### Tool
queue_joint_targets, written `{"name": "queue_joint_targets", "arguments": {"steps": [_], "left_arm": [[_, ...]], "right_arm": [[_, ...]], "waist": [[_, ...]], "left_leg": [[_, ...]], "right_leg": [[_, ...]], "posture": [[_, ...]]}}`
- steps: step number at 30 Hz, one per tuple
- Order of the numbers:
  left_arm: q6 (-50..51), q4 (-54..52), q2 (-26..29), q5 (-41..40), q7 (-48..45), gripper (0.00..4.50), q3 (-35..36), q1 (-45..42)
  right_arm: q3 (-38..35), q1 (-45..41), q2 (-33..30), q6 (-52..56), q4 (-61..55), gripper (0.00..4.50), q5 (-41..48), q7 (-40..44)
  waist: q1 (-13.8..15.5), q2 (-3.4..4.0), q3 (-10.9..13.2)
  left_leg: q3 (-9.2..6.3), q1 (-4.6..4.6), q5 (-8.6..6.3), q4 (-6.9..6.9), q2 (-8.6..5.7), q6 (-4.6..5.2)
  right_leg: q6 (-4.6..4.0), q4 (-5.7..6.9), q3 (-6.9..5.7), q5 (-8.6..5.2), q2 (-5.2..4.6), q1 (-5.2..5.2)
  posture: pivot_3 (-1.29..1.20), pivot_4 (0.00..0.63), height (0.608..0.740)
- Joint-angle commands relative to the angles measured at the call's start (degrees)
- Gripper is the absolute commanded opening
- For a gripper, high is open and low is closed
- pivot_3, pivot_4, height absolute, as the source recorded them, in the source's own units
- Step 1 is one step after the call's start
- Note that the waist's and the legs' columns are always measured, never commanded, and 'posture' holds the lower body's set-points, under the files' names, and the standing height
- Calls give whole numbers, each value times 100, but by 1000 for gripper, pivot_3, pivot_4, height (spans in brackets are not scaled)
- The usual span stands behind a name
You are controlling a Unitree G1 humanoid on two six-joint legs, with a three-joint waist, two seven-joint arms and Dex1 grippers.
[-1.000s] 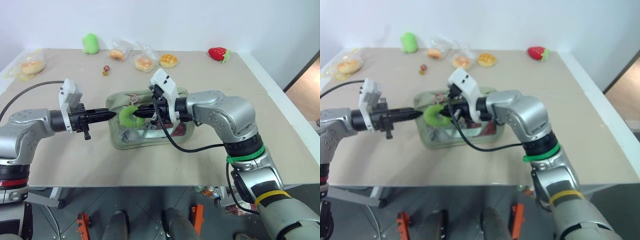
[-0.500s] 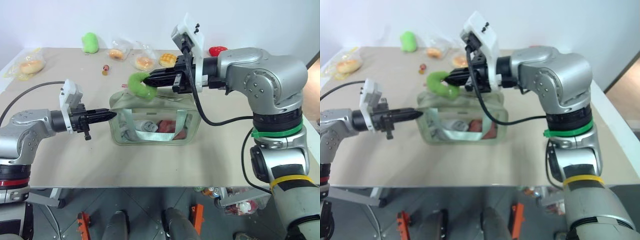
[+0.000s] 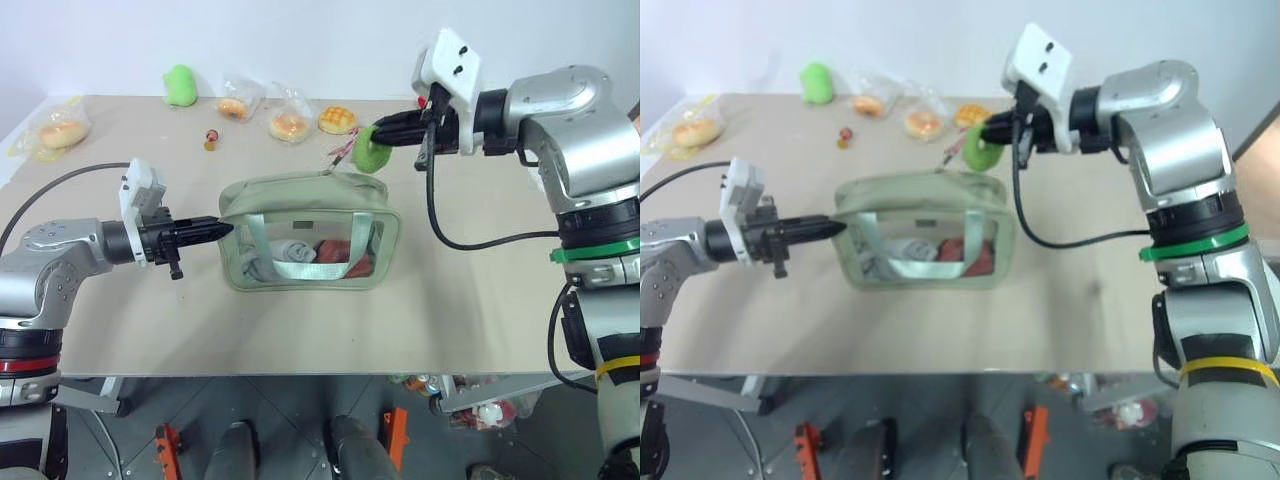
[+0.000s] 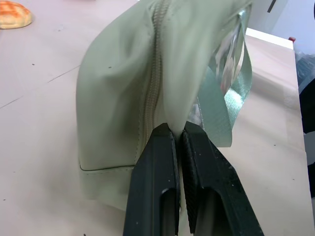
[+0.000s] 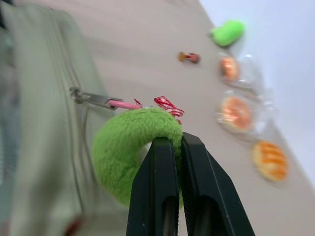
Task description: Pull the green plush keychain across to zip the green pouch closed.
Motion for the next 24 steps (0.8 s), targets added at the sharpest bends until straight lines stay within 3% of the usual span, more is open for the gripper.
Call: {"name": "queue_joint_targets", "arguments": {"steps": [1, 5, 8, 16, 24], "left_arm": [[-70, 33, 34, 61, -59, 0, -37, -69], [-87, 28, 44, 36, -56, 0, -56, -49], [-58, -1, 54, -7, -48, 0, -19, -10], [-30, -22, 76, -32, -47, 0, 0, -13], [0, -80, 83, -51, -33, 0, 4, 19]], "right_arm": [[-119, -43, -598, -995, 128, 37, -596, 165], [-136, 819, -1346, -2064, -86, 37, -825, 743], [-263, 1467, -1567, -2232, 73, 37, -935, 632], [-124, 2119, -1156, -2483, 579, 37, -1485, -270], [367, 2977, -221, -2658, 154, 37, -2137, -832]], "waist": [[8, 0, 0], [3, -2, -1], [0, -1, 0], [-30, 15, 7], [-33, 14, 6]], "left_leg": [[0, 0, 0, -3, -2, 0], [2, 1, -7, -25, -11, -11], [-1, 8, -11, -38, -12, -11], [8, 35, -7, -41, -11, -14], [11, 33, -4, -24, -12, -16]], "right_leg": [[2, -1, 0, -3, -2, 0], [33, -11, 1, -9, -14, 2], [37, -10, -3, -16, -14, 5], [28, 7, 8, -12, -11, 9], [36, 9, 16, -4, -10, 15]], "posture": [[0, 150, 740], [0, 150, 740], [0, 150, 740], [0, 150, 740], [0, 150, 740]]}}
